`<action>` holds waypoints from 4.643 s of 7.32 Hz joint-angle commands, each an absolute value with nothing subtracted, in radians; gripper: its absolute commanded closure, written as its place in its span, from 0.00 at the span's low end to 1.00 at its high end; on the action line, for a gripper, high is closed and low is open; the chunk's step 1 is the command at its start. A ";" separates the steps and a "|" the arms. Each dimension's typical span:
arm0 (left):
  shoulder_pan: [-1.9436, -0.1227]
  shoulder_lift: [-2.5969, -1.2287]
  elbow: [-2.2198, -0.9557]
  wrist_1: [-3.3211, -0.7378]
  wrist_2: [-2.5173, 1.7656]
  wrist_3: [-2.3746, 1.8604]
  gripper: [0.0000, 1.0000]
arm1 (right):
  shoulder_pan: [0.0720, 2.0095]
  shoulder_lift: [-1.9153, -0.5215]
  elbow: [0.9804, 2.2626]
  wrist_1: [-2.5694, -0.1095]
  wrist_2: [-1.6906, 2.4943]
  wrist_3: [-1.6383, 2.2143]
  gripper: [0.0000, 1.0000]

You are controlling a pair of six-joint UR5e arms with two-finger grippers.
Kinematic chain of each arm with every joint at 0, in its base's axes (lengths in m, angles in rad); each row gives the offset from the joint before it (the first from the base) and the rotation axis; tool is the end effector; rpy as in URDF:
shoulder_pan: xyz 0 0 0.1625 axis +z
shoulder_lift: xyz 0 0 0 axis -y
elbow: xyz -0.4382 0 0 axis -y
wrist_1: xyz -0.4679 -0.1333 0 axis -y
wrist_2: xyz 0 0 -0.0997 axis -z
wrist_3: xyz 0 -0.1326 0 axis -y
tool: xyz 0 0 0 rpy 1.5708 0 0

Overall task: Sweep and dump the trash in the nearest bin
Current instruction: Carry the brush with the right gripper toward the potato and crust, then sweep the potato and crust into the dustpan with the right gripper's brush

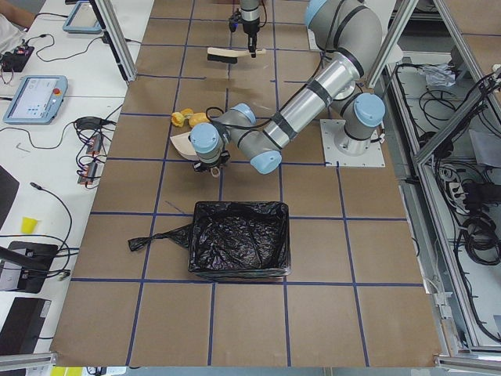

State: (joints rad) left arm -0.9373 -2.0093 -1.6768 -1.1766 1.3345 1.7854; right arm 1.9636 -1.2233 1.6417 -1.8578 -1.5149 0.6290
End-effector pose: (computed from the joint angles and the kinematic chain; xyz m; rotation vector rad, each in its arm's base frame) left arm 0.2615 -0.6337 0.1745 -1.5620 -2.4531 0.2455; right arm 0.3820 -0.5543 0.2401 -0.3731 -3.0958 -0.2216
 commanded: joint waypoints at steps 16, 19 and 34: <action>-0.939 -2.009 -1.674 -1.167 1.354 1.735 0.84 | 2.209 -0.626 0.775 -1.571 -1.575 0.444 0.99; -0.939 -2.008 -1.674 -1.167 1.355 1.735 0.84 | 2.281 -0.598 0.773 -1.666 -1.580 0.358 0.99; -0.946 -2.008 -1.671 -1.167 1.378 1.732 0.84 | 2.143 -0.554 0.706 -1.799 -1.531 0.085 0.98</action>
State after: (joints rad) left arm -0.9431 -2.0089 -1.6697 -1.1662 1.3774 1.7385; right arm 2.1373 -0.5738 0.7244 -1.7873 -1.5498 0.1621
